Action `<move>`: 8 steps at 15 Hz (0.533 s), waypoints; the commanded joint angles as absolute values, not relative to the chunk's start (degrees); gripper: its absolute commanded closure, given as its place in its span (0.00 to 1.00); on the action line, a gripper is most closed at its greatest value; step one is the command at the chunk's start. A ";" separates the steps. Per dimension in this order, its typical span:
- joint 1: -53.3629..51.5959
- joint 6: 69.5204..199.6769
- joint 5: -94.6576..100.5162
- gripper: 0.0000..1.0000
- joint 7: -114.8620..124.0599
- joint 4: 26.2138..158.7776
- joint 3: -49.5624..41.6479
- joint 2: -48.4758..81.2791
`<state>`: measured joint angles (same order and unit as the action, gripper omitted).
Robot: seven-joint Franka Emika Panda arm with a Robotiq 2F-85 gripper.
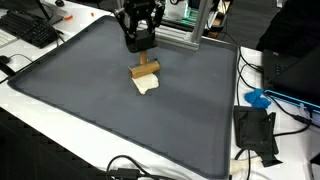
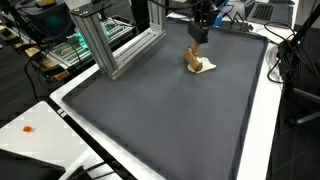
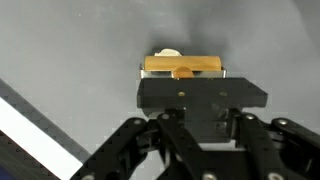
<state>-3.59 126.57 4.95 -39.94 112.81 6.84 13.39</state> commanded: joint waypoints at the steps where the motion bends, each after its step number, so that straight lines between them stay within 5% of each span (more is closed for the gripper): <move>1: -3.30 127.65 2.82 0.77 -34.35 113.42 6.79 15.30; 8: -4.20 131.68 3.78 0.77 -15.84 114.31 6.15 15.24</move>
<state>-3.53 127.80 4.03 -22.81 112.66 6.79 13.73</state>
